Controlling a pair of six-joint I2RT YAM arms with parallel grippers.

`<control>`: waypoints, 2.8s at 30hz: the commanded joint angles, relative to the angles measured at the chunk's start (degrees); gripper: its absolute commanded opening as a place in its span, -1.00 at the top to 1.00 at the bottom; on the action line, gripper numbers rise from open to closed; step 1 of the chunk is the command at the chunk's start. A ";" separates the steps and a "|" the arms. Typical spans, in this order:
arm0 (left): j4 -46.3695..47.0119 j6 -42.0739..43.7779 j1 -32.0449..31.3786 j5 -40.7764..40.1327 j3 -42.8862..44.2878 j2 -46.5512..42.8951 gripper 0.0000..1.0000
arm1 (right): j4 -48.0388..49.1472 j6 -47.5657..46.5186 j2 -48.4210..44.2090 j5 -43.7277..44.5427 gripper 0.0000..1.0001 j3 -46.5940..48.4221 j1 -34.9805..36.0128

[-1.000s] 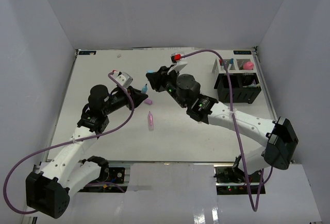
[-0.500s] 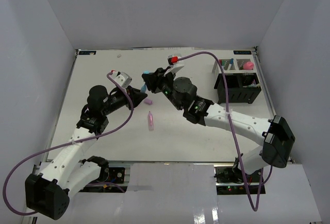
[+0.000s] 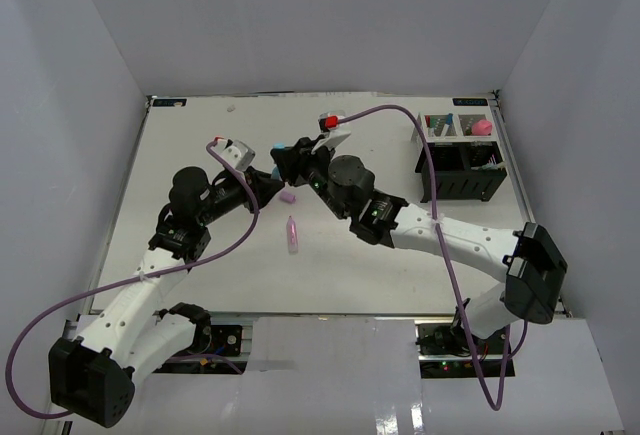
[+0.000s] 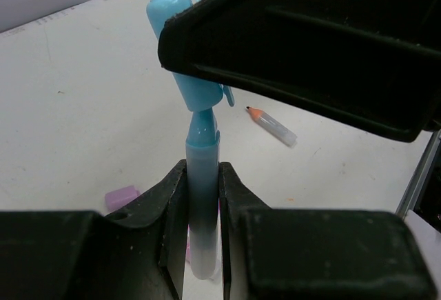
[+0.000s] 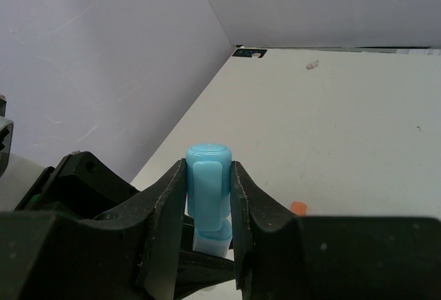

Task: Sort the stationery into containers
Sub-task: Close the pen cap on the pen.

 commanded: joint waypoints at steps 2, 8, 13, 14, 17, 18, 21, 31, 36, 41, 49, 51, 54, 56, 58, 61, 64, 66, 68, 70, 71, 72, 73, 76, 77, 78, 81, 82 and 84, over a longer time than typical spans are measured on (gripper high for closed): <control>0.78 0.42 0.14 -0.66 -0.72 -1.61 0.78 | 2.72 -0.38 1.14 4.03 0.75 0.74 1.11; 0.96 0.33 0.14 -1.19 -0.73 -1.87 0.78 | 2.19 -0.65 1.59 7.64 0.75 0.48 2.42; 1.13 0.24 0.14 -1.37 -0.90 -2.13 0.78 | 2.63 -0.91 1.50 9.31 0.77 0.04 2.87; 1.13 0.24 0.14 -1.63 -0.90 -2.31 0.78 | 2.63 -0.91 1.41 9.49 0.77 -0.05 2.87; 1.40 0.16 0.14 -1.98 -0.90 -2.40 0.78 | 2.37 -0.91 1.41 10.02 0.78 -0.14 3.39; 1.48 0.07 0.14 -1.98 -0.99 -2.40 0.78 | 2.28 -0.82 1.50 10.10 0.78 -0.14 3.57; 2.27 -0.46 0.14 -2.42 -0.90 -2.48 0.78 | 2.71 0.14 1.67 10.98 0.78 -0.92 4.18; 10.62 -5.03 0.14 -2.33 -2.57 -1.96 0.80 | 4.12 3.31 3.26 13.62 0.78 -2.25 6.29; 14.93 -6.70 0.14 -2.86 -2.75 -0.90 0.80 | 5.97 4.18 3.08 14.15 0.78 -3.38 7.08; 17.65 -7.40 0.14 -4.18 -1.61 -0.03 0.79 | 6.76 2.61 2.73 15.12 0.78 -3.83 7.26; 21.87 -8.55 0.14 -3.04 -0.99 2.43 0.78 | 4.92 -0.91 2.38 13.98 0.79 -4.01 7.26; 21.79 -7.67 0.14 -3.21 -1.51 2.35 0.79 | 0.38 -1.87 3.17 13.27 0.80 -1.73 7.26; 22.58 -6.88 0.14 -3.56 -2.92 1.39 0.79 | -4.56 -1.53 4.31 12.04 0.80 0.74 7.26; 22.49 -6.18 0.14 -3.57 -2.92 0.51 0.78 | -5.89 -0.74 4.05 10.64 0.80 0.05 7.26; 21.97 -5.12 0.14 -4.00 -3.01 0.24 0.79 | -7.29 -0.12 4.05 9.06 0.81 -0.22 7.17; 22.14 -4.85 0.14 -3.92 -3.53 -0.29 0.80 | -8.97 1.19 4.40 7.30 0.84 -0.31 7.26; 22.31 -4.68 0.14 -3.83 -3.80 -0.81 0.81 | -10.64 2.60 4.75 4.84 0.85 -0.57 7.26; 22.49 -4.50 0.14 -4.09 -3.89 -1.60 0.84 | -12.04 3.39 5.10 3.17 0.85 -0.92 7.26; 22.40 -4.07 0.14 -4.18 -3.98 -2.13 0.85 | -13.53 4.80 5.80 2.11 0.85 -1.28 7.26; 22.58 -3.71 0.14 -4.01 -4.15 -2.83 0.87 | -14.59 5.85 6.50 0.71 0.85 -1.98 7.35; 22.67 -3.62 0.14 -4.18 -4.41 -3.01 0.87 | -15.55 6.81 6.77 0.53 0.85 -2.16 7.44; 22.75 -3.45 0.14 -4.35 -4.50 -3.27 0.88 | -15.91 7.17 6.77 0.09 0.85 -2.42 7.52; 22.49 -3.27 0.14 -4.62 -4.51 -3.45 0.90 | -16.18 7.35 6.86 -0.17 0.85 -3.12 7.79; 22.84 -2.92 0.23 -5.50 -4.77 -4.07 0.93 | -17.50 8.40 6.86 -0.97 0.85 -3.74 8.49; 23.02 -2.92 0.23 -5.50 -5.03 -4.24 0.93 | -17.76 8.67 6.95 -0.97 0.85 -3.83 8.67; 23.28 -2.92 0.32 -5.59 -5.03 -4.50 0.94 | -18.37 8.84 7.12 -1.23 0.85 -3.91 9.10; 23.55 -3.18 0.58 -5.50 -5.21 -4.86 0.95 | -19.17 9.63 7.74 -2.11 0.85 -4.18 9.81; 23.55 -3.18 0.67 -5.50 -5.21 -5.03 0.96 | -19.34 9.72 7.91 -2.37 0.85 -4.53 9.98; 23.89 -3.18 0.85 -5.67 -5.47 -5.30 0.99 | -19.43 10.16 8.18 -3.16 0.85 -4.79 10.51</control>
